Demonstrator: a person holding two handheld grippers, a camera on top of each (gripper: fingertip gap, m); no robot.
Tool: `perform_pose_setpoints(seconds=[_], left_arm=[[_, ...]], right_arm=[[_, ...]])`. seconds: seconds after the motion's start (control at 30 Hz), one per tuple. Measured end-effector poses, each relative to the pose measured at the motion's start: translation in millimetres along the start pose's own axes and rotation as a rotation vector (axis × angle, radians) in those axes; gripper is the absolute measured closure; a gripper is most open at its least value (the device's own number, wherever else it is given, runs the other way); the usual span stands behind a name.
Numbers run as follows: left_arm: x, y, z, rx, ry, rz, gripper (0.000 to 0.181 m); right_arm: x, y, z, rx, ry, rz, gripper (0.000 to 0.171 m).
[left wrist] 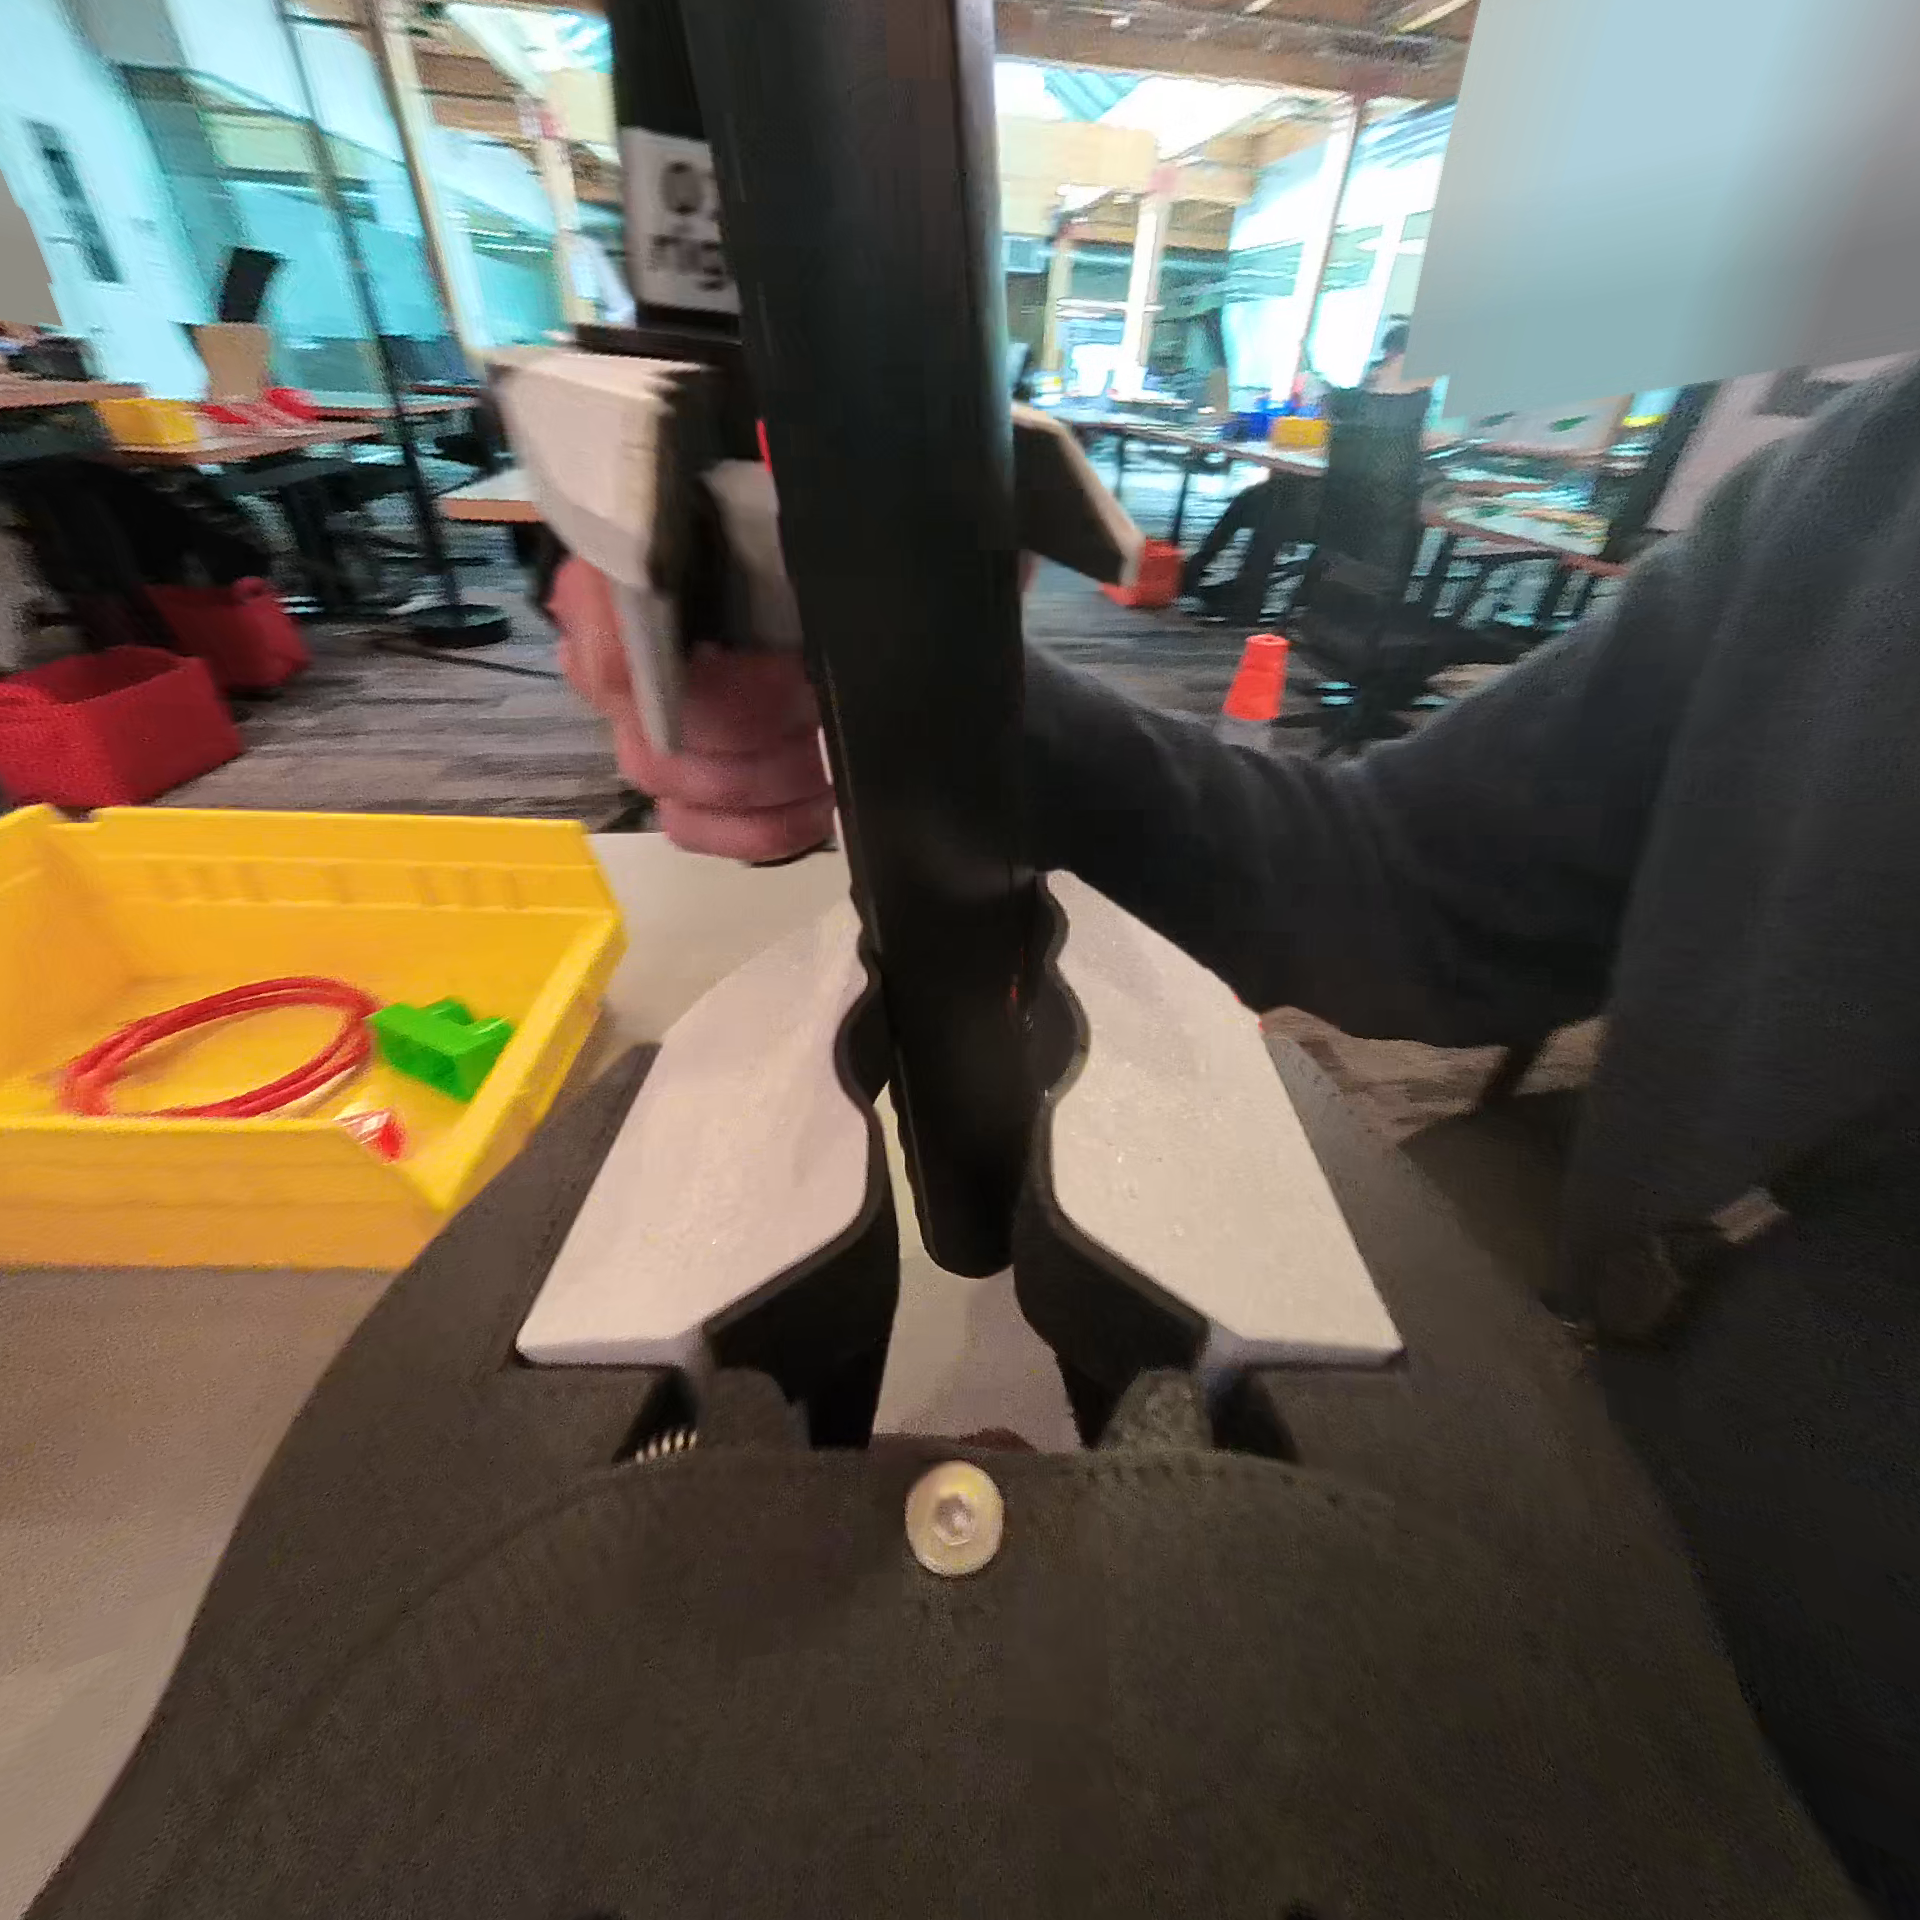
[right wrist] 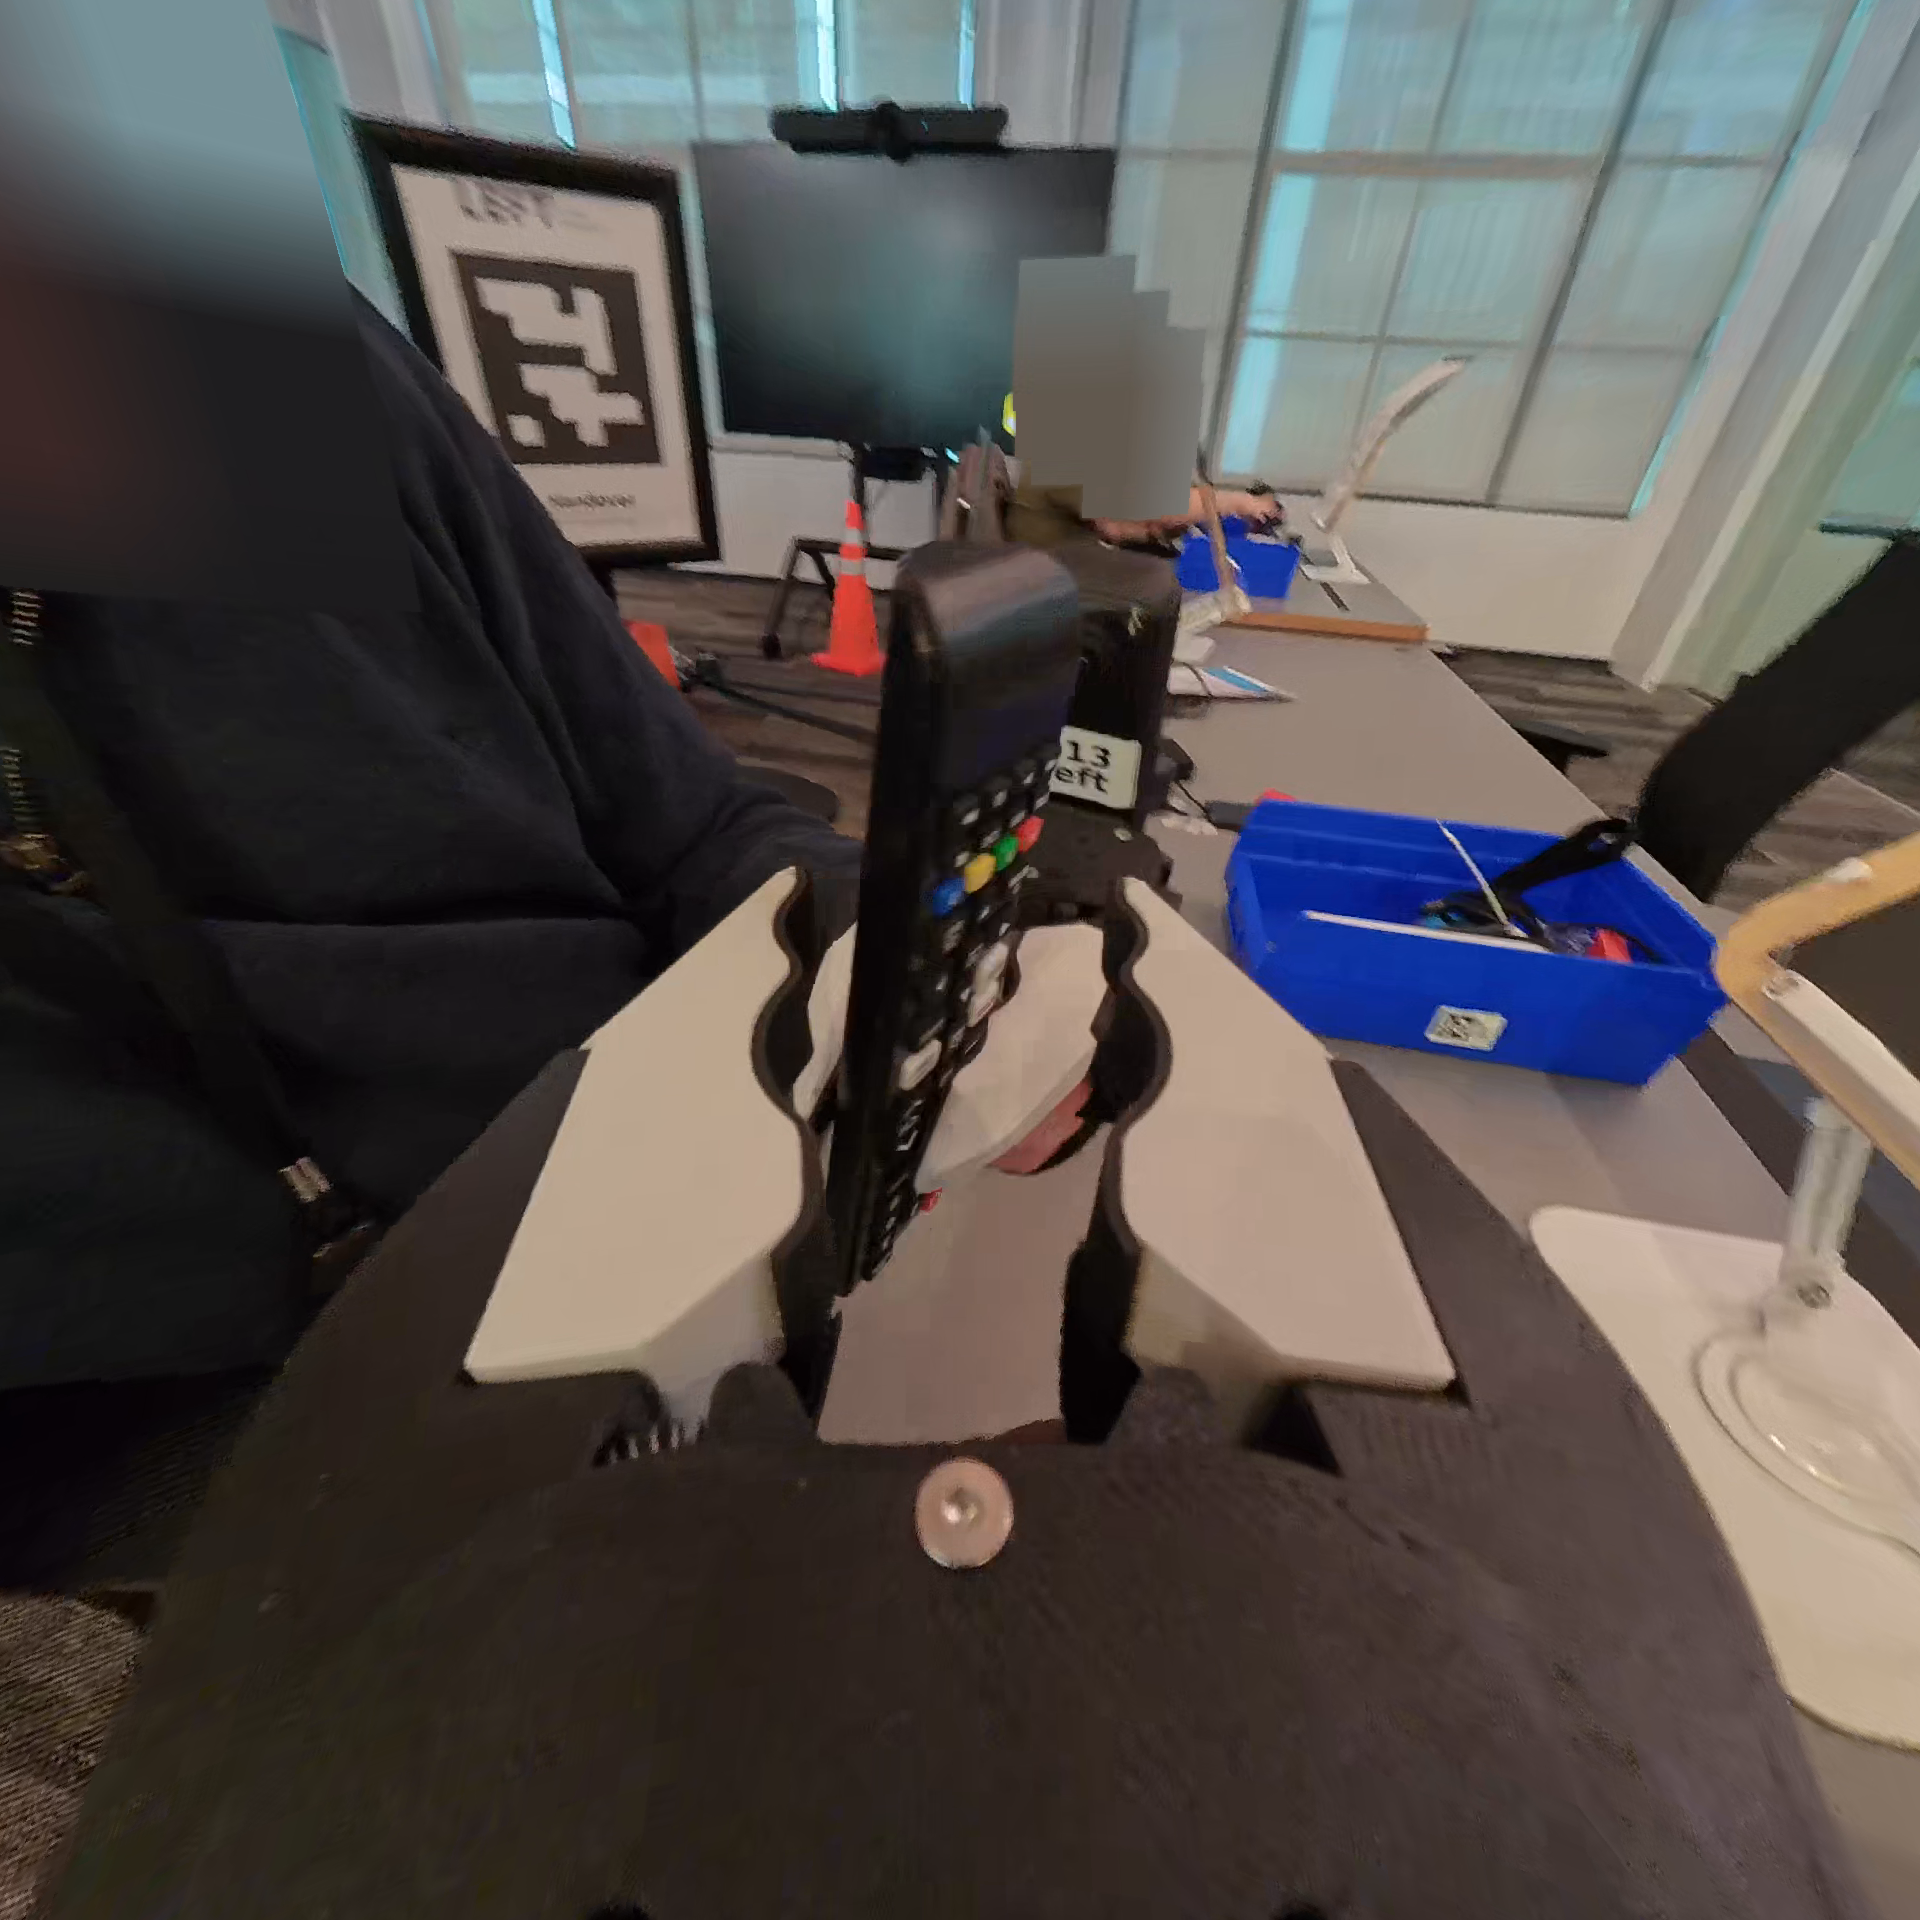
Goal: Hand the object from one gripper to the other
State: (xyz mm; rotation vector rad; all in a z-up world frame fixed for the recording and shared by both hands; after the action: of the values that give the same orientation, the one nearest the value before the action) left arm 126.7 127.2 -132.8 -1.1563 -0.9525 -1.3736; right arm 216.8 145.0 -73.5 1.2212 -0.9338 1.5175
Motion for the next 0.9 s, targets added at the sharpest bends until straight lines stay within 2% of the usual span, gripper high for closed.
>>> perform_pose_setpoints(seconds=[0.13,0.2,0.33,0.67,0.9], left_arm=[[4,11,-22,-0.197,0.023,0.001,0.158],[8,16,-30,-0.275,0.023,-0.027,0.157],[5,19,-40,-0.456,-0.014,-0.059,0.157],[-1,25,-77,-0.862,-0.107,-0.163,0.158],[5,29,-86,-0.967,-0.142,-0.197,0.158]], right_arm=[[0,1,9,0.301,0.06,-0.003,0.1],[-2,10,19,0.445,0.048,0.025,0.101],[-13,29,40,0.668,0.023,0.134,0.12],[-30,49,78,0.837,-0.015,0.243,0.129],[-30,50,92,0.795,-0.115,0.199,0.132]])
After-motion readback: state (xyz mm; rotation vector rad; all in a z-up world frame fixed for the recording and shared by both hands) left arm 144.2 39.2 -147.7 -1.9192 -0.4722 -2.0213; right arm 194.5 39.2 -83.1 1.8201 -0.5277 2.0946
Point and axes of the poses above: each gripper's, where its closed fingertips meet, y out along the fingers, x out of its top, z = x × y across the jaws, the point moved 6 cm from there along -y, back along the fingers, and after that the axes turned 15 degrees about y, right-handed, at the moved point
